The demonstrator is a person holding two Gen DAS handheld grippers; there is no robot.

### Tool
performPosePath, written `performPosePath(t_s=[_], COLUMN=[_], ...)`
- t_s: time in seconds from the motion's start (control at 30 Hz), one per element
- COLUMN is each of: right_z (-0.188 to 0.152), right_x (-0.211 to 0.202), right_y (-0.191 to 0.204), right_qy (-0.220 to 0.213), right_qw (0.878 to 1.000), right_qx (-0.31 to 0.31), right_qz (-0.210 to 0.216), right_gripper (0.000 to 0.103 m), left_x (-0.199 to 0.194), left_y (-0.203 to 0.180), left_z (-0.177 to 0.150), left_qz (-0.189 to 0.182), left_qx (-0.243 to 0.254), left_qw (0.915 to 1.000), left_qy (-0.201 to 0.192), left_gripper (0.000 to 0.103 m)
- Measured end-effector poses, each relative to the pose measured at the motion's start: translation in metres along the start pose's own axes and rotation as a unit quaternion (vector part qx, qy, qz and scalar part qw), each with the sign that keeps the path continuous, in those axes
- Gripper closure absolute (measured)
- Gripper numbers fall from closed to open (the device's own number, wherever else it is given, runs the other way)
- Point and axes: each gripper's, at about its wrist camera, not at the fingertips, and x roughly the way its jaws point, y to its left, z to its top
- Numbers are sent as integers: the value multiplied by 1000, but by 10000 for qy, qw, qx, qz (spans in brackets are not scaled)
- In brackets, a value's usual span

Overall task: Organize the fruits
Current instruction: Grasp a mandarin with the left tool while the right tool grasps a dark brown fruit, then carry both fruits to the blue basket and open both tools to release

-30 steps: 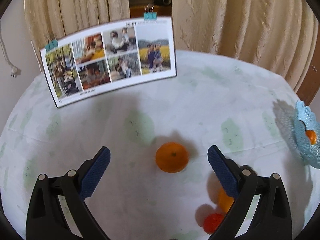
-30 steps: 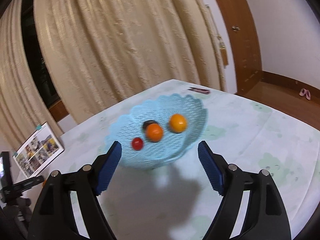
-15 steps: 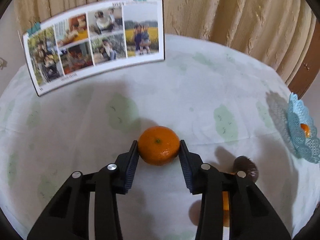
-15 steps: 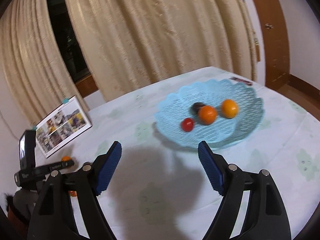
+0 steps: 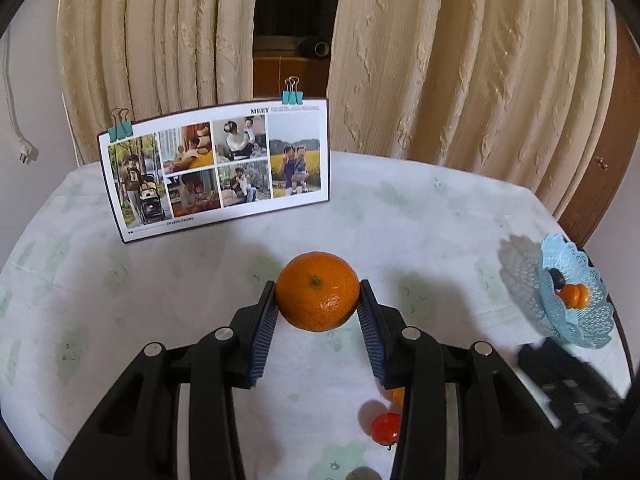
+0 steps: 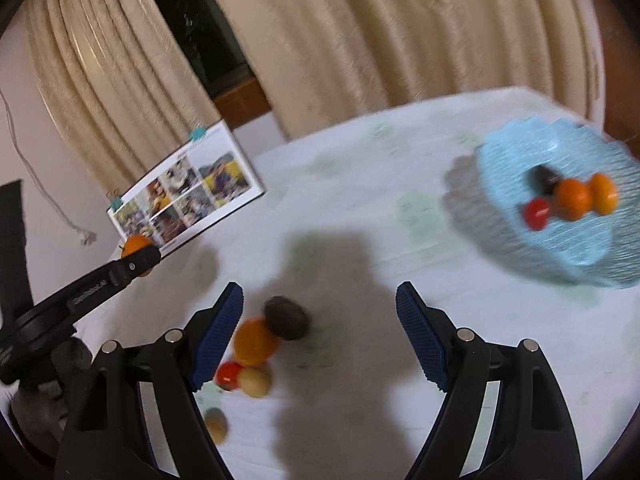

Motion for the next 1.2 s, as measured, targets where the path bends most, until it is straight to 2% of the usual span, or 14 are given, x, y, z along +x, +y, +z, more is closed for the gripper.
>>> performPosePath(t_s=[0.1, 0.2, 0.27, 0.33, 0.43, 0.5, 0.6, 0.9, 1.2], right_z=[3, 2, 1, 0, -3, -4, -3, 20, 44], right_x=[27, 47, 63, 77, 86, 88, 85, 38, -15], right_y=[12, 20, 23, 22, 17, 19, 19, 5, -36], right_qy=[361, 641, 872, 1050, 1154, 1185, 1199, 560, -242], right_qw=[9992, 9975, 9952, 9928, 9907, 9907, 9905, 9951, 9945], right_qx=[154, 271, 404, 572, 727, 671, 675, 813, 974], right_qz=[82, 144, 195, 80, -22, -46, 15, 101, -306], right_gripper=[24, 32, 42, 46, 54, 64, 67, 67, 67], left_x=[-1, -1, 0, 0, -1, -1, 0, -1, -2], left_y=[4, 8, 10, 12, 14, 15, 15, 13, 4], left_z=[1, 1, 1, 1, 2, 2, 2, 1, -2], left_qz=[4, 20, 35, 34, 27, 33, 41, 24, -14], left_qx=[-60, -140, -186, -225, -253, -274, -284, -234, -133], left_qw=[10000, 9999, 9998, 9997, 9997, 9996, 9996, 9997, 9999], left_qy=[-23, -13, 3, 7, -12, -15, 0, -11, -17], left_gripper=[63, 63, 63, 63, 63, 63, 63, 63, 63])
